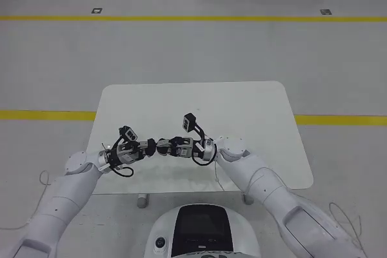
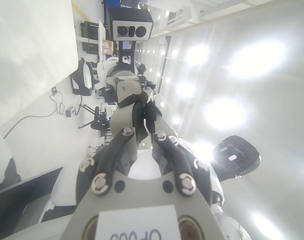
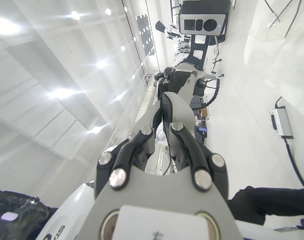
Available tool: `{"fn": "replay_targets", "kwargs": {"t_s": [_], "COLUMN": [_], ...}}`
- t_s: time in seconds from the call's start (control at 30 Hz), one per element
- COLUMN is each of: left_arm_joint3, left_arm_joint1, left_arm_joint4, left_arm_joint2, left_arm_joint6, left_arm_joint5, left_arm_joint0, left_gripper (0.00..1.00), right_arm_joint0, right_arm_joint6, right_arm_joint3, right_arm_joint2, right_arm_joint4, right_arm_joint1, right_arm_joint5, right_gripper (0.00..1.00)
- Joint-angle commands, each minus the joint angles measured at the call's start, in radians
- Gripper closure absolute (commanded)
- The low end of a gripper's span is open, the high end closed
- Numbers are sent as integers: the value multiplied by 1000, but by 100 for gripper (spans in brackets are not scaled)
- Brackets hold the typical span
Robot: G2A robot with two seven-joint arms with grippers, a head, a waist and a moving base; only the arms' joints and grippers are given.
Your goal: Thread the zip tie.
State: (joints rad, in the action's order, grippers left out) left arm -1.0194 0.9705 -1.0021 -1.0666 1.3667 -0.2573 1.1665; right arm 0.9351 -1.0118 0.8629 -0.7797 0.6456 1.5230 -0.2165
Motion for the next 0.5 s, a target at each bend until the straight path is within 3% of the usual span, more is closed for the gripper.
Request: {"fn": "replay_targets", "kwargs": {"t_s": [0.0,0.13,0.17,0.2,0.23,0.47], "left_arm_joint3": [2,4,3,3,3,5], "left_arm_joint1": [1,2,3,3,4,7], "left_arm_joint4": [0,4,3,0,-8,-55], "left_arm_joint2": [-1,-3,-4,-5,-7,-23], "left_arm_joint6": [2,6,8,10,8,18], "left_arm_joint5": [1,-1,-2,-3,-6,-14], "left_arm_joint0": [0,-1,-1,-1,0,4], "left_gripper": [100,98,62,10,0,0], "right_arm_joint0": [0,2,2,3,3,10], "right_arm_joint6": [1,2,2,3,5,21], "right_arm_joint3": [0,0,-1,0,-1,5], "right_arm_joint2": [-2,-6,-7,-9,-11,-25], "right_arm_joint4": [-3,-8,-9,-11,-14,-48], "right_arm_joint1": [1,1,1,1,1,-4], "right_arm_joint5": [0,1,0,-1,-3,-22], "right_gripper": [100,100,100,100,100,100]}}
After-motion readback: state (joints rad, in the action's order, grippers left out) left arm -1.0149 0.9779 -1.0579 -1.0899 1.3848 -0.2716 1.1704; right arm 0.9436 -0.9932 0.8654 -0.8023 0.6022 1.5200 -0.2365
